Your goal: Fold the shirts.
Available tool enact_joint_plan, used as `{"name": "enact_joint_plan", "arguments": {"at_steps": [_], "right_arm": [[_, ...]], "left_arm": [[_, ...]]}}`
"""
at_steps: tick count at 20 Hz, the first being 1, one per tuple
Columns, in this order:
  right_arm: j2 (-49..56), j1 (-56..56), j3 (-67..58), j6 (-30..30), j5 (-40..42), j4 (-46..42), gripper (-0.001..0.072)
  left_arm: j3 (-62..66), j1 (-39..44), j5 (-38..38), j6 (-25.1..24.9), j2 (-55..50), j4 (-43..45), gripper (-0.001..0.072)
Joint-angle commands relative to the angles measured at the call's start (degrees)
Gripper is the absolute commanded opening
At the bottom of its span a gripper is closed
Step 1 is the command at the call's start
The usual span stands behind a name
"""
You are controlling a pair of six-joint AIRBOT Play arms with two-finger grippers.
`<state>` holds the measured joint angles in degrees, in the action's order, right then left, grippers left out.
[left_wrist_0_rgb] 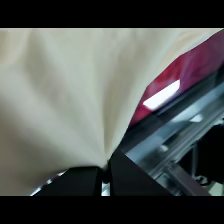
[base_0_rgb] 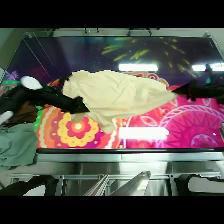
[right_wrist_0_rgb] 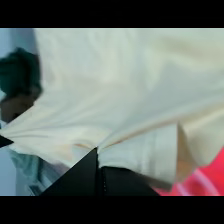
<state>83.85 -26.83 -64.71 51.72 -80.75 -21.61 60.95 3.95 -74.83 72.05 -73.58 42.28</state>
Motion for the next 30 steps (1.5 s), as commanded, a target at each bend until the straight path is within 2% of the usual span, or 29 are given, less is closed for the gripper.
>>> {"name": "enact_joint_plan", "arguments": {"at_steps": [1,2,4,6,8,9,11,13,15,16,18,22,24,26,27,28,29,30], "right_arm": [[-17.18,-5.68,-0.07,-5.46,-5.18,25.24,0.0014],[-23.52,-7.41,-0.07,-8.17,-1.84,32.98,0.0014],[-35.56,-10.43,-0.07,-11.87,9.11,39.93,0.0015],[-46.01,-12.41,-0.13,-15.65,20.59,39.23,0.0015],[-53.53,-12.55,-0.33,-20.83,27.65,39.19,0.0015],[-56.11,-12.52,-0.90,-23.08,29.92,38.45,0.0014],[-57.77,-12.48,-2.82,-24.96,31.98,34.21,0.0014],[-55.82,-12.28,-3.26,-23.47,30.53,29.79,0.0015],[-50.53,-10.43,-3.21,-19.78,24.81,24.61,0.0015],[-46.60,-7.87,-3.02,-18.14,21.55,21.40,0.0015],[-38.53,0.00,-1.44,-17.66,20.50,14.12,0.0015],[-21.70,12.94,1.55,-14.58,32.28,-1.09,0.0015],[-12.72,15.41,1.55,-12.61,39.23,-2.99,0.0015],[-4.68,16.39,1.53,-12.61,48.81,-1.33,0.0026],[-1.09,16.61,1.40,-12.63,53.24,0.52,0.0246],[1.29,16.48,1.16,-12.63,55.47,2.08,0.0437],[2.49,15.78,0.96,-12.59,55.82,3.04,0.0441],[2.40,14.75,0.92,-12.61,55.04,3.28,0.0441]], "left_arm": [[7.15,-9.94,-6.25,-4.50,16.24,-14.36,0.0020],[11.34,-13.92,-6.14,-5.29,21.11,-16.63,0.0020],[20.74,-22.60,-6.27,-5.90,28.72,-17.35,0.0021],[28.96,-31.95,-6.27,-7.52,33.53,-17.42,0.0022],[34.53,-40.54,-6.21,-9.22,36.33,-17.42,0.0023],[36.33,-42.47,-6.19,-9.31,36.35,-17.49,0.0023],[39.12,-40.22,-6.73,-10.01,33.03,-20.04,0.0024],[42.45,-33.75,-10.40,-11.19,26.84,-19.61,0.0024],[44.59,-26.62,-15.41,-10.86,19.37,-17.49,0.0024],[44.52,-22.95,-17.73,-10.88,15.21,-17.29,0.0024],[42.82,-17.44,-19.69,-10.99,7.37,-15.69,0.0024],[36.46,-12.20,-15.02,-13.20,-9.49,-7.39,0.0020],[36.46,-12.13,-12.83,-15.30,-18.45,-6.75,0.0019],[40.72,-12.15,-11.91,-15.63,-29.05,-6.86,0.0026],[43.95,-12.15,-11.96,-15.34,-33.86,-7.04,0.0238],[47.76,-12.72,-12.00,-12.83,-38.38,-7.41,0.0407],[51.21,-13.42,-12.07,-10.34,-41.59,-7.52,0.0597],[54.51,-14.34,-12.28,-7.08,-44.06,-7.48,0.0715]]}}
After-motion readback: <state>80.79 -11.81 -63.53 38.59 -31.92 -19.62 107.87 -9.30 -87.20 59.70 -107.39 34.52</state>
